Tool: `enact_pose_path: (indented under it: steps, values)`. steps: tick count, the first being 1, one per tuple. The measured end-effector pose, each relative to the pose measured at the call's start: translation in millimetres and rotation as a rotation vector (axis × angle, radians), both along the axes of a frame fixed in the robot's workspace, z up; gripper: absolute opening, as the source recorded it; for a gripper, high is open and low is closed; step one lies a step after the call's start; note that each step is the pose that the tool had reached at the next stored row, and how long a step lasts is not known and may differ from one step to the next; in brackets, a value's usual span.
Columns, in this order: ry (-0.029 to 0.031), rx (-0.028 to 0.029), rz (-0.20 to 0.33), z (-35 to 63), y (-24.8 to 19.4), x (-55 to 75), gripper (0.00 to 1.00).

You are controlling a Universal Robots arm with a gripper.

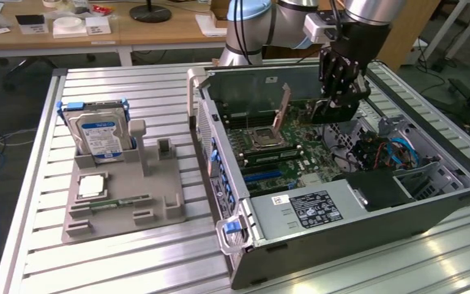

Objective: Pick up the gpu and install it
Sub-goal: 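Insert the gpu into the slot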

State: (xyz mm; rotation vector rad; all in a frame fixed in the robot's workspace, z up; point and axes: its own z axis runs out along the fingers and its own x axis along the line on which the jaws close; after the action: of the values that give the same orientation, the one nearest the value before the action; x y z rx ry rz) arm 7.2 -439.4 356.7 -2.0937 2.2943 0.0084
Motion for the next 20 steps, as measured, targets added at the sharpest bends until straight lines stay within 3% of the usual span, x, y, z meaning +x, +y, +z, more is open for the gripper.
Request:
enact_pose_path:
  steps: [16,20]
  values:
    - [-0.0009,-0.0002,0.009,-3.2,-0.1,-11.8,0.27]
    - [-0.0009,-0.0001,0.015,-3.6,-2.4,-12.2,0.27]
